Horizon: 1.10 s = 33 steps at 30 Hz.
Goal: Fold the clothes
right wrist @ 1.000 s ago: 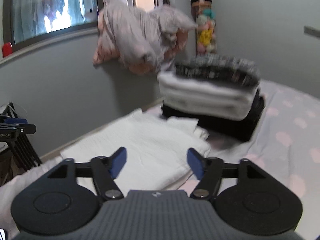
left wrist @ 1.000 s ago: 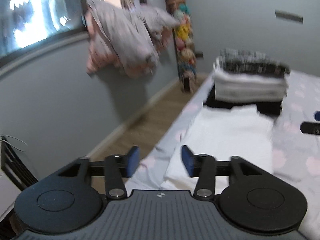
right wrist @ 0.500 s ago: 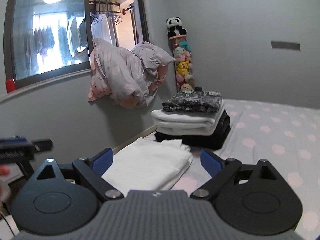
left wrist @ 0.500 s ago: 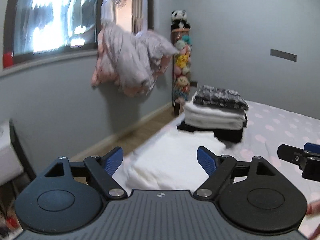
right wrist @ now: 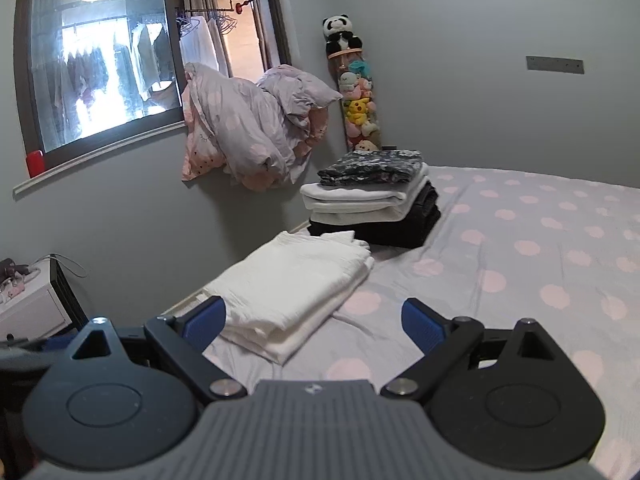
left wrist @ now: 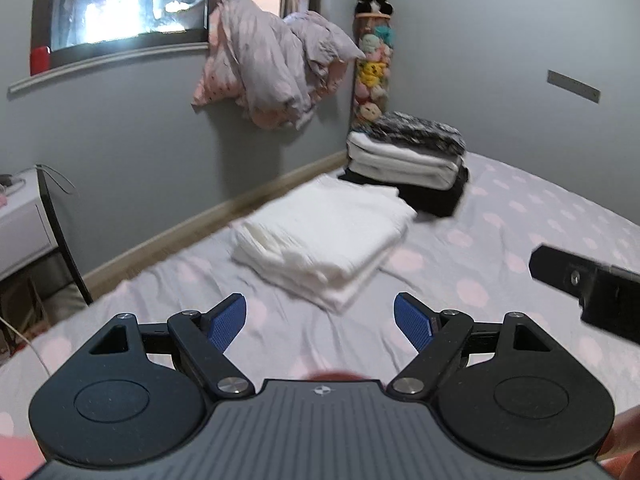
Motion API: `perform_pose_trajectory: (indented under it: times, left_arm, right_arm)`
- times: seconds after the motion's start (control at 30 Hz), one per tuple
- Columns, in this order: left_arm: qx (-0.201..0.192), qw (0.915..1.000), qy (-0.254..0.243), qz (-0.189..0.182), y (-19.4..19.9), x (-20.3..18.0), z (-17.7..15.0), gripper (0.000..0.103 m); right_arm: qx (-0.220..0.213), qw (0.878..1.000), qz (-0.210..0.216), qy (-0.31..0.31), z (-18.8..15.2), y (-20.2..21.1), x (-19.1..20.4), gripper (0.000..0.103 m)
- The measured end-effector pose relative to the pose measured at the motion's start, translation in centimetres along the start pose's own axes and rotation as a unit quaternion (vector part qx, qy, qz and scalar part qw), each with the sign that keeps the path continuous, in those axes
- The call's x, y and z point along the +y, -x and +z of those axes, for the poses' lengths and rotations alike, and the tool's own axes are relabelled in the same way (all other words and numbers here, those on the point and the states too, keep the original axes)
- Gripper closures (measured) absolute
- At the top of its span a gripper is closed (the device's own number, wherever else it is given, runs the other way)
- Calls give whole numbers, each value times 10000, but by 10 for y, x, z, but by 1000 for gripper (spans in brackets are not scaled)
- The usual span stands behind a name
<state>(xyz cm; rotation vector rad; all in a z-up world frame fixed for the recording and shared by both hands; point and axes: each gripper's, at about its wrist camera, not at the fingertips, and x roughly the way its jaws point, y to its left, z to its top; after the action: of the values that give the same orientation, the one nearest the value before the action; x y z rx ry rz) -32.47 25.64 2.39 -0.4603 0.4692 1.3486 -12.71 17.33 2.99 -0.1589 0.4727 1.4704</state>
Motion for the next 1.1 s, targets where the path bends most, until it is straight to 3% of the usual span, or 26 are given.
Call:
perform_pose_trajectory:
  times: [0.47,1.1]
  left_arm:
    - [223,9992,118,-324,12,-7,-33,8]
    - [244,9990,188,-312,10,-2,-35,11]
  right_arm:
    - [180,9974,-633,-284,-22,36,-25,6]
    - [344,9977,-530,-227,-33,32,-14,5]
